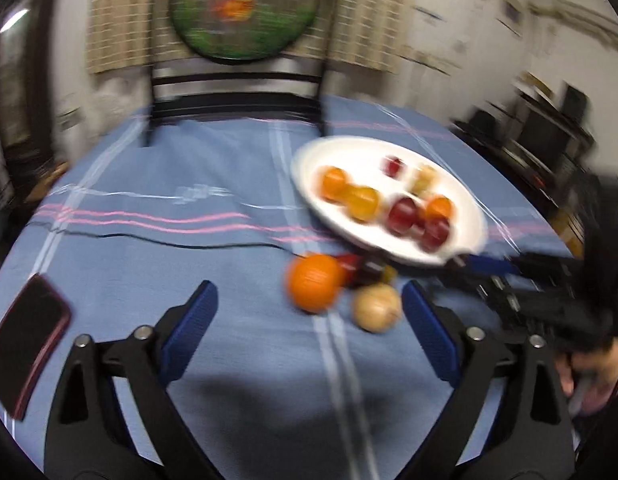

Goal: Organize fruits
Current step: 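Grasp the dark plum with the right tool while the left tool grasps the pale pear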

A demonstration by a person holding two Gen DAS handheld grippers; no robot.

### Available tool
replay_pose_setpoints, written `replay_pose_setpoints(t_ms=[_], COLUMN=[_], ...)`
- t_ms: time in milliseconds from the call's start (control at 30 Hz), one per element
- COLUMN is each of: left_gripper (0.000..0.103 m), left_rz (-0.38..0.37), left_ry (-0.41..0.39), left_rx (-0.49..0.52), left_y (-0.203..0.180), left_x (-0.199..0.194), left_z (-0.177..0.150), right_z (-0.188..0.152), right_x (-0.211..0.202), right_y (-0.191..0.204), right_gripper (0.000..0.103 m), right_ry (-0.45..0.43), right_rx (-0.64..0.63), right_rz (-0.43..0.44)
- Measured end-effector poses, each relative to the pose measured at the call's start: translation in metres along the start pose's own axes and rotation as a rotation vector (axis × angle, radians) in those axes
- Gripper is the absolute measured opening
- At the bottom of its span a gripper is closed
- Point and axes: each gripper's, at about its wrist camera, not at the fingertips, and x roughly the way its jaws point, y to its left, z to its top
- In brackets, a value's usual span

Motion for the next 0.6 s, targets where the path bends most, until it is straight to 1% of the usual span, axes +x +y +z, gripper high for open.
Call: replay_pose_setpoints(t_ms=[33, 67, 100, 133, 167, 233, 300, 367, 600], left_gripper=[0.083, 0.075, 0.069, 0.066, 0.061, 0.056, 0.046, 0.044, 0.044], left_rz=[-0.031, -0.051, -0.061, -0.065, -0.069, -0.090, -0.099, -0.097, -0.027], left_ry=[0.015, 0.029, 0.041, 0.055, 0.066, 0.099, 0.122, 0.144, 0.178], left_rx=[0.036, 0.065, 0.092, 0.122, 0.137, 0.148, 0.148, 0.148, 0.152], left_y=[-0.009, -0.016, -0.023, -0.030, -0.034, -0.039, -0.040, -0.043, -0.048], left_x=[0.002, 0.005, 0.008, 0.011, 0.013, 0.020, 0.026, 0.032, 0.051], left_z=[-0.003, -0.006, -0.008, -0.011, -0.013, -0.016, -0.018, -0.019, -0.018], right_z=[0.001, 0.002, 0.003, 0.004, 0.005, 0.005, 0.007, 0.007, 0.007], right_x=[-0.002, -0.005, -0.008, -0.011, -0.012, -0.014, -0.016, -0.017, -0.020], right_y=[-0.002, -0.003, -0.003, -0.004, -0.004, -0.005, -0.004, -0.004, -0.005], right_gripper=[0.032, 0.032, 0.032, 0.032, 0.032, 0.032, 0.032, 0.032, 0.032], right_ry=[-0.005, -0.015, -0.025, -0.037, -0.042, -0.045, -0.051, -0.056, -0.063], right_rx=[0.014, 0.019, 0.017, 0.016, 0.020, 0.029, 0.023, 0.023, 0.035], right_rz=[0.009, 0.006, -0.005, -0.018, -0.019, -0.009, -0.014, -0.021, -0.013])
